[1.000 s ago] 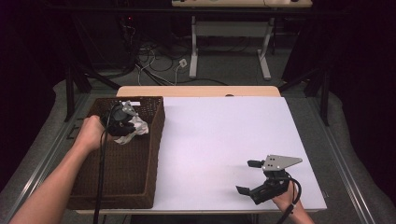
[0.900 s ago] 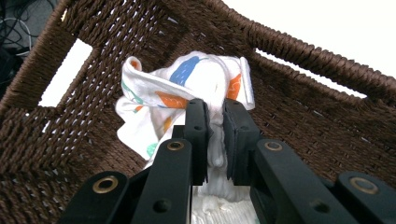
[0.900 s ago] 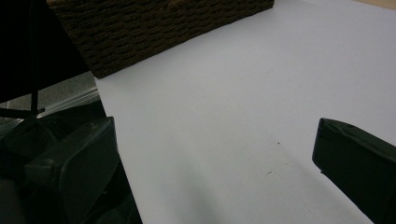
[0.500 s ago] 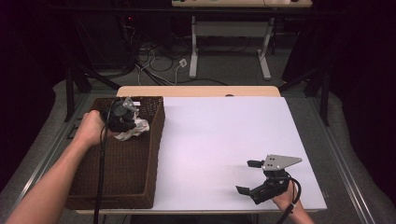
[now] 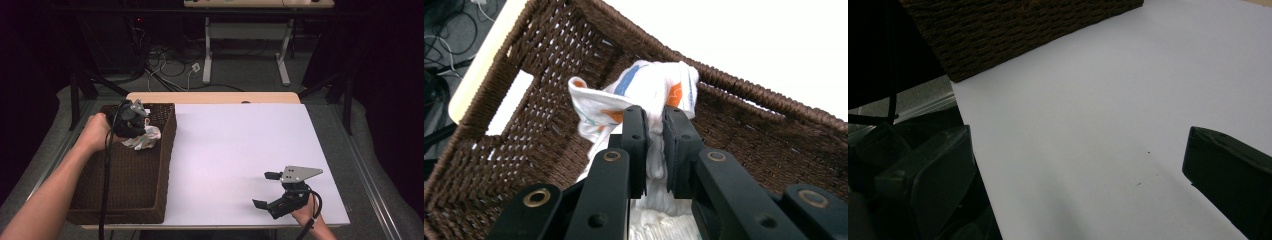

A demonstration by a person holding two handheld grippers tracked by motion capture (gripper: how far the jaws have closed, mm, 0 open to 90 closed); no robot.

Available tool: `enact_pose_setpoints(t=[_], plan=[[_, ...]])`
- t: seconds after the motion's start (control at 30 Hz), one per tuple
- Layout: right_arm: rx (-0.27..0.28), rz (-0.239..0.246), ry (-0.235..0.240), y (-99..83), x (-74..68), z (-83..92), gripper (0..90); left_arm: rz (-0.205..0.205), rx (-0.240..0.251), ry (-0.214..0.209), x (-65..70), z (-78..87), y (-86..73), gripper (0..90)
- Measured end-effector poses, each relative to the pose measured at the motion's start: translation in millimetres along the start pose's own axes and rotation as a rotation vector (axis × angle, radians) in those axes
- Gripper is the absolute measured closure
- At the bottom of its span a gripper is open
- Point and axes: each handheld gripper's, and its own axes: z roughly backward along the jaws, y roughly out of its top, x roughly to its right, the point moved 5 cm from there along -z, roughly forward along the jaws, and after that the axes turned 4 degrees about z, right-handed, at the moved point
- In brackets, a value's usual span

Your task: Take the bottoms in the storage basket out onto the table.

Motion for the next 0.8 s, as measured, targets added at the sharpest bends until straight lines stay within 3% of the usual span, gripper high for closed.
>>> enact_pose_setpoints(t=[0.27,0.8], plan=[[0.006,-0.002,0.004,-0.2,0.6,-0.9,0.0,-0.007,-0.018,-0.021,1.5,3.8,2.7,82.0],[0.004,0.001,0.005,-0.4,0.7,-0.9,0.0,-0.022,0.015,-0.032,-0.4,20.9,11.1,82.0]])
